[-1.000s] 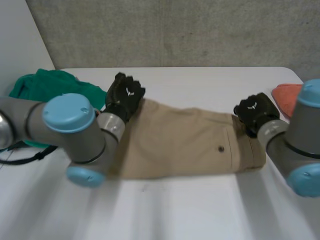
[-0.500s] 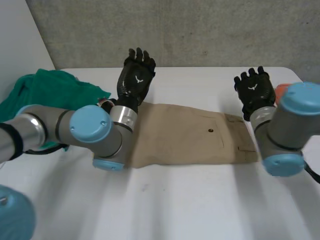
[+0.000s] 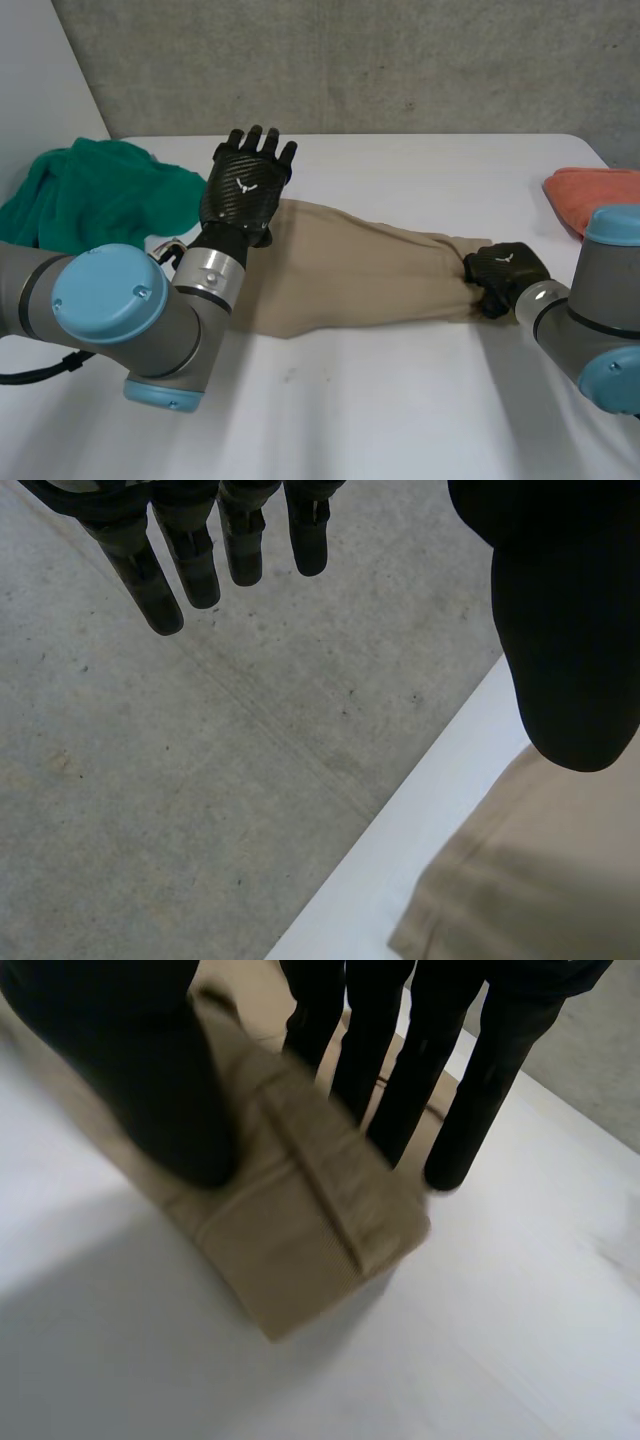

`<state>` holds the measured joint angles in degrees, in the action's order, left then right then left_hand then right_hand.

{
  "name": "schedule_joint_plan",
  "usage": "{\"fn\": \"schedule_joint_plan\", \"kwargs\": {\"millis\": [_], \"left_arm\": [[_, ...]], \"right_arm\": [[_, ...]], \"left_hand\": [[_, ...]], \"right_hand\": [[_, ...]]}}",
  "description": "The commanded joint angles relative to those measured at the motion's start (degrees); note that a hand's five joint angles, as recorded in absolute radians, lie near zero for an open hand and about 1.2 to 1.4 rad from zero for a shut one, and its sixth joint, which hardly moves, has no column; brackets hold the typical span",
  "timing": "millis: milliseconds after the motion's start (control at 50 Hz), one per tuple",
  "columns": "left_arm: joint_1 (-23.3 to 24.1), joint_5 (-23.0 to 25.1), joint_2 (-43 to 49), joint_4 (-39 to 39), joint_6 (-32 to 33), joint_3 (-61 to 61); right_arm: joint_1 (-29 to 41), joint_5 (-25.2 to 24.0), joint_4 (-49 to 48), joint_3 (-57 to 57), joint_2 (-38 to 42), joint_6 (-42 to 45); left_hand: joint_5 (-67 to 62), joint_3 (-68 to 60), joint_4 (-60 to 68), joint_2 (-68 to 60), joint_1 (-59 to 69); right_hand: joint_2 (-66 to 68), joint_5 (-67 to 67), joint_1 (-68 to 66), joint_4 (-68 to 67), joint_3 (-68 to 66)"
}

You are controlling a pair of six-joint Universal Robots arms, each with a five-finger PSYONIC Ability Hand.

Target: Fold the laundry.

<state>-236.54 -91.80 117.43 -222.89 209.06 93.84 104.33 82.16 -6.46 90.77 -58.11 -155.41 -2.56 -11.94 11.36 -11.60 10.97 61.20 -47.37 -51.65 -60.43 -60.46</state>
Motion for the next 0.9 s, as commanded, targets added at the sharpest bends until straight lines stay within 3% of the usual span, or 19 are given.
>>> {"fn": "schedule_joint_plan", "kwargs": {"millis": [20, 120, 240, 320, 420, 500, 540, 560, 580, 620, 700, 780, 800, 860, 900], "left_arm": [[0.02, -0.05, -0.27, 0.44, 0.3, -0.23], [-0.42, 0.04, -3.78, 2.45, 0.12, -0.23], [-0.42, 0.04, -5.63, 4.92, -0.85, 0.12], [-0.33, -0.05, -6.25, 5.62, -2.08, 1.08], [-0.33, -0.14, -6.34, 5.71, -2.34, 2.22], [-0.42, -0.14, -6.16, 5.8, -2.34, 2.49], [-0.42, -0.14, -6.25, 5.8, -2.34, 2.58], [-0.33, -0.14, -6.16, 5.71, -2.34, 2.58], [-0.33, -0.14, -6.16, 5.71, -2.43, 2.58], [-0.33, -0.05, -6.16, 5.62, -2.34, 2.49], [-0.59, 0.04, -5.99, 5.54, -2.43, 1.09], [0.02, -0.05, -5.55, 5.8, -3.31, -2.6], [0.2, -0.05, -5.28, 5.89, -3.66, -3.3], [1.78, 0.21, -4.14, 6.85, -5.68, -6.73], [3.44, 0.21, -2.39, 8.69, -7.87, -9.8]], "right_arm": [[-2.28, 11.69, -3.46, 0.1, -0.76, 9.14], [-5.1, 13.12, -7.51, 2.83, -6.83, 23.38], [-3.35, 11.28, -15.59, 3.45, -7.89, 35.61], [6.48, 5.4, -22.62, 3.1, -7.45, 39.3], [17.99, -9.17, -28.07, 3.89, -2.73, 40.97], [22.14, -15.96, -27.82, 3.89, 0.62, 41.94], [22.58, -16.68, -27.38, 3.8, 1.42, 41.86], [22.59, -16.85, -27.03, 3.89, 1.51, 41.69], [22.59, -17.9, -26.5, 4.24, 1.16, 41.08], [22.67, -18.7, -26.59, 4.85, 1.07, 40.2], [20.75, -18.0, -26.67, 6.17, -4.62, 32.74], [15.21, -13.97, -26.24, 6.7, -13.68, 13.61], [13.55, -12.3, -25.97, 6.53, -15.0, 4.34], [11.26, -10.88, -22.31, 5.13, -15.71, -11.77], [9.94, -11.05, -18.61, 3.55, -15.89, -16.91]], "left_hand": [[2.56, 1.94, -1.36, 1.6, -0.97], [2.56, 1.94, -1.36, 1.6, -0.97], [2.56, 1.94, -1.36, 1.6, -0.97], [2.56, 1.94, -1.36, 1.6, -0.97], [2.56, 1.94, -1.36, 1.6, -0.97], [2.56, 1.94, -1.36, 1.6, -0.97], [2.56, 1.94, -1.36, 1.6, -0.97], [2.56, 1.94, -1.36, 1.6, -0.97], [2.56, 1.94, -1.36, 1.6, -0.97], [2.56, 1.94, -1.36, 1.6, -0.97], [2.56, 1.94, -1.36, 1.6, -0.97], [2.51, 1.89, -1.32, 1.56, -0.93], [2.51, 1.89, -1.32, 1.56, -0.93], [2.18, 1.56, -0.98, 1.22, -0.59], [1.84, 1.22, -0.64, 0.89, -0.26]], "right_hand": [[18.8, -22.63, -28.35, -19.57, -19.54], [18.8, -22.63, -28.35, -19.57, -19.54], [18.8, -22.63, -28.35, -19.57, -19.54], [18.8, -22.63, -28.35, -19.57, -19.54], [18.8, -22.63, -28.35, -19.57, -19.54], [18.8, -22.63, -28.35, -19.57, -19.54], [18.8, -22.63, -28.35, -19.57, -19.54], [14.2, -18.03, -23.75, -14.97, -14.93], [-19.32, 15.49, 9.77, 18.55, 18.59], [-51.2, 47.37, 41.65, 50.43, 50.46], [-51.2, 47.37, 41.65, 50.43, 50.46], [-51.2, 47.37, 41.65, 50.43, 50.46], [-51.2, 47.37, 41.65, 50.43, 50.46], [-51.2, 47.37, 41.65, 50.43, 50.46], [-51.2, 47.37, 41.65, 50.43, 50.46]]}}
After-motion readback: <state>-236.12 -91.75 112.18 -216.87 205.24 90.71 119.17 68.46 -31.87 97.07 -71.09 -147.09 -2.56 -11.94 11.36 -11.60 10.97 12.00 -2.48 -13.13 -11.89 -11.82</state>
